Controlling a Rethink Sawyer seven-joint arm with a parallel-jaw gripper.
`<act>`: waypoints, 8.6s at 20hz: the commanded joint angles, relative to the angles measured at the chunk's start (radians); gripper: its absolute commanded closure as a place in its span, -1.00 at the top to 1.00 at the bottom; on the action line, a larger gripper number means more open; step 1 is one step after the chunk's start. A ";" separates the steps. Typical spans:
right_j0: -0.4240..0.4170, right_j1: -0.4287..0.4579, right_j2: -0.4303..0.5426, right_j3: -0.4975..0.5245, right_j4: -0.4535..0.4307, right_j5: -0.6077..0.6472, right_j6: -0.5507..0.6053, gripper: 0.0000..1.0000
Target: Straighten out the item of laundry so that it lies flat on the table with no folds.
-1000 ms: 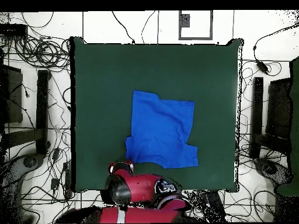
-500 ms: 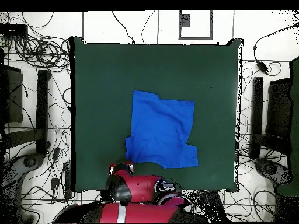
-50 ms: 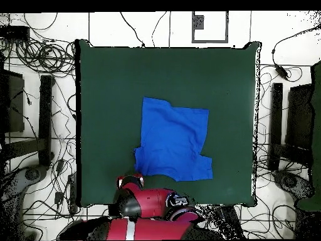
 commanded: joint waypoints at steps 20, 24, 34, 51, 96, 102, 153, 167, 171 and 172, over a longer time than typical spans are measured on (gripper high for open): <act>0.041 -0.036 -0.025 -0.037 0.123 -0.028 0.225 -1.00; -0.003 -0.107 -0.015 -0.009 0.098 0.037 0.198 -1.00; -0.142 -0.176 0.028 0.012 0.005 0.111 0.136 -1.00; -0.190 0.007 0.019 -0.100 -0.082 -0.014 0.135 -1.00; -0.365 0.047 0.072 -0.203 -0.260 0.076 0.108 1.00; -0.362 0.051 0.070 -0.202 -0.252 0.067 0.117 1.00; -0.263 -0.165 0.042 -0.081 -0.114 0.214 0.148 1.00; -0.254 -0.295 0.057 -0.050 -0.082 0.343 0.142 1.00; -0.257 -0.291 0.061 -0.047 -0.088 0.336 0.147 1.00; -0.257 -0.288 0.061 -0.046 -0.090 0.329 0.149 1.00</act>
